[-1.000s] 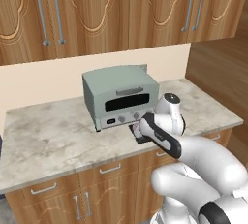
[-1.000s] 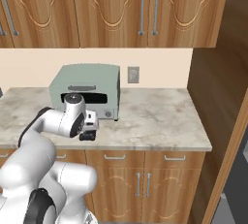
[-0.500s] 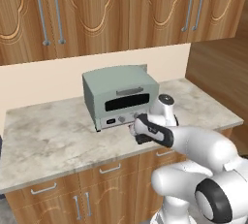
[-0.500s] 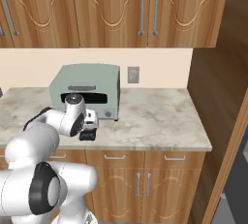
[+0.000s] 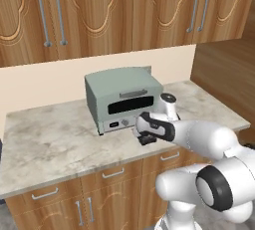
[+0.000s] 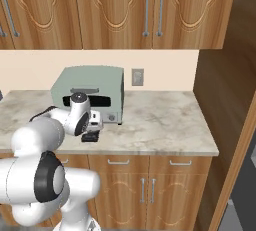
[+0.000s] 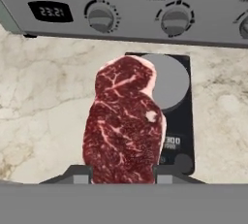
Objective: Take the steak from the fridge and place it on the digital scale on the counter by the fridge. Wait a few seconds for a reading, then move it to the plate on the dining counter.
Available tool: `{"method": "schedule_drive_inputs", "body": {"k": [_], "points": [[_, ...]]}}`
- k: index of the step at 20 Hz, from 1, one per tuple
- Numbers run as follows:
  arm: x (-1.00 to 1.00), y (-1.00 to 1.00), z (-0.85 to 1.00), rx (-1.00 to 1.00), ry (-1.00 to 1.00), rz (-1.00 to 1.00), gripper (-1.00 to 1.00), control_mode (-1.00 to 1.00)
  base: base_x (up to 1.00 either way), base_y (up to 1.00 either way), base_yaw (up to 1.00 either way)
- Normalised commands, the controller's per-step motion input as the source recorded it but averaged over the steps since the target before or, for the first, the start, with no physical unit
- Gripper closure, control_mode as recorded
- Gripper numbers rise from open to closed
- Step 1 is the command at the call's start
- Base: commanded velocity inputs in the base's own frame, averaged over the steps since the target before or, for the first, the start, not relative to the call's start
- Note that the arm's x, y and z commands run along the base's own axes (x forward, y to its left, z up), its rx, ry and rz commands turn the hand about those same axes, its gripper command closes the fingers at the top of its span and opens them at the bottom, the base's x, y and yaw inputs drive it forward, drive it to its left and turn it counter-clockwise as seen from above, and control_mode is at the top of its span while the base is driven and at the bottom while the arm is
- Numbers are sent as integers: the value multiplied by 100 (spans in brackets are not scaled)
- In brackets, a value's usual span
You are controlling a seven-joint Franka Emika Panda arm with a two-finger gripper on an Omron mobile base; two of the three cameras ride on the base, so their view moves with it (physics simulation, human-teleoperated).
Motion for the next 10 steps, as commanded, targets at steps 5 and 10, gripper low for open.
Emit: {"method": "schedule_drive_inputs", "body": {"k": [5,10], "points": [[7,0,-8,0,3,0,100,-100,0,0,0],[-2,0,0,0,0,0,100,-100,0,0,0]]}}
